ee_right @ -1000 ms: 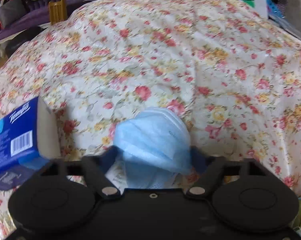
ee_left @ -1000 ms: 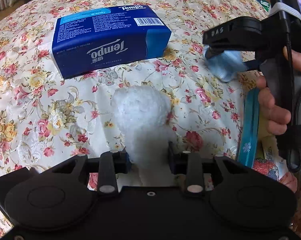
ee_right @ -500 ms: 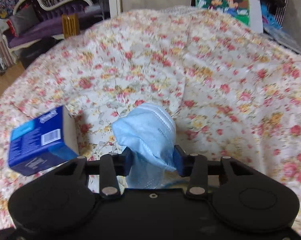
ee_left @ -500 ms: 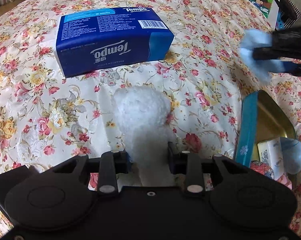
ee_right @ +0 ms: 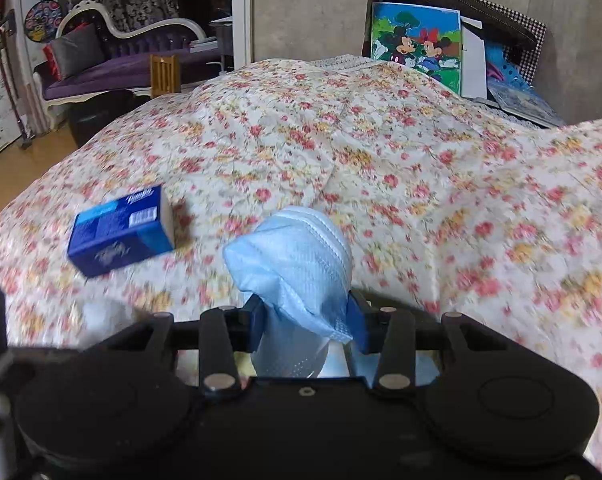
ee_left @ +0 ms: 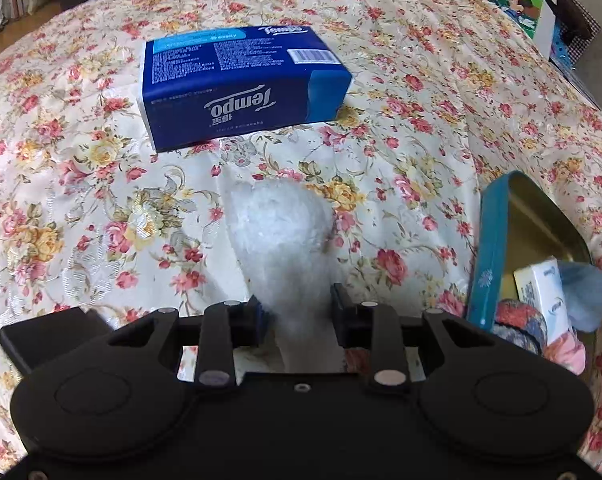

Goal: Organize soft objects
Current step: 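Carry the white plush and blue face mask over the gold tray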

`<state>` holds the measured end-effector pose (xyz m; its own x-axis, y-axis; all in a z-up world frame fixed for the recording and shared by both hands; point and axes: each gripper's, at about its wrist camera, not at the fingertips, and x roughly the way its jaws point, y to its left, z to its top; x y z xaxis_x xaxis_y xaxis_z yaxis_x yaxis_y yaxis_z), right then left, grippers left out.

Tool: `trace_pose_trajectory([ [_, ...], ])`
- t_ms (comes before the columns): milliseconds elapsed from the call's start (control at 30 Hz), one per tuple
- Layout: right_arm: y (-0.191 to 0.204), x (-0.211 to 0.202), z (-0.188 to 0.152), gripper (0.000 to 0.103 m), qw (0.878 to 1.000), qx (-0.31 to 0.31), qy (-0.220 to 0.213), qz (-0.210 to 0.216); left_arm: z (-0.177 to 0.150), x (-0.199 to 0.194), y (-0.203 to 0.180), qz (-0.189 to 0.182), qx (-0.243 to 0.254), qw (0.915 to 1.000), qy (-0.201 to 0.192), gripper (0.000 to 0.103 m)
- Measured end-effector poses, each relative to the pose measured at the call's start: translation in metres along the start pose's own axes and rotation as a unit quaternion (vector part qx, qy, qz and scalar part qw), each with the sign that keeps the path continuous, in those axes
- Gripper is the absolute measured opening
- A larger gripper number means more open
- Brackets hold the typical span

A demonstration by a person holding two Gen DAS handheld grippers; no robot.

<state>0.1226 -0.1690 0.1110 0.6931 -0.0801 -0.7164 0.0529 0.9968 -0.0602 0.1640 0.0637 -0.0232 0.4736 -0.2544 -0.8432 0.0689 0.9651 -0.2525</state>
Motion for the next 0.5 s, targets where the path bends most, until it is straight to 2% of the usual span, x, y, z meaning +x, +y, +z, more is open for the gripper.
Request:
trace_pose_trajectory([
  [233,-0.021,-0.039,-0.045,0.042,1.000,0.015,0.009,0.006,-0.017,-0.022,-0.019,0.001,0.042,0.9991,-0.010,0.032],
  [500,-0.053,-0.047,-0.080,0.042,0.998,0.054,0.041,-0.002,-0.038,-0.045,-0.062,-0.006,0.119,0.9926,-0.023,0.032],
])
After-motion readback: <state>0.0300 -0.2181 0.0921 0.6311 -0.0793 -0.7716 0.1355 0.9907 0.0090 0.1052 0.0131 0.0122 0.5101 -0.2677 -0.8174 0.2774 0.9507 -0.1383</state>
